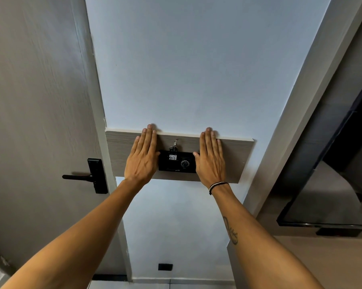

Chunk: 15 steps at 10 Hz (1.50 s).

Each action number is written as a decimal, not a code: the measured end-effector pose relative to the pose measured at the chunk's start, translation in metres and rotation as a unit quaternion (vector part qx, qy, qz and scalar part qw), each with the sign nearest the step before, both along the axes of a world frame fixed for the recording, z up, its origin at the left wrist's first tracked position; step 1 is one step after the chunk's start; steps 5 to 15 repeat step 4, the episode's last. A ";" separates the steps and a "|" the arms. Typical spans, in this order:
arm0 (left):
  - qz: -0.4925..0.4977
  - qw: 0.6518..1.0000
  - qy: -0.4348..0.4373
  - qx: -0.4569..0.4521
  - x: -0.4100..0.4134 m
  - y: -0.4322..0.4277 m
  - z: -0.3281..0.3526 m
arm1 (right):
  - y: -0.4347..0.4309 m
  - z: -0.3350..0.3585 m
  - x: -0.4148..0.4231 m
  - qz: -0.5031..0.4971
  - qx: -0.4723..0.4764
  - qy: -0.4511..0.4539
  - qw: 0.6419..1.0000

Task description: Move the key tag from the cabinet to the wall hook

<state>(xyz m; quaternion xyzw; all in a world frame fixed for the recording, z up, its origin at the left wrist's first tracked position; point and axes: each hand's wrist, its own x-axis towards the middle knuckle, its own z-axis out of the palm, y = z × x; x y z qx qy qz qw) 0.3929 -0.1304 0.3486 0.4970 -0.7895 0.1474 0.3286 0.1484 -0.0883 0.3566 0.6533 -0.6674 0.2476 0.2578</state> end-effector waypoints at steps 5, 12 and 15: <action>0.000 1.000 0.002 -0.019 -0.008 -0.006 0.031 | 0.011 0.049 0.005 0.047 -0.063 -0.071 0.994; 0.000 1.000 0.002 -0.019 -0.008 -0.006 0.031 | 0.011 0.049 0.005 0.047 -0.063 -0.071 0.994; 0.000 1.000 0.002 -0.019 -0.008 -0.006 0.031 | 0.011 0.049 0.005 0.047 -0.063 -0.071 0.994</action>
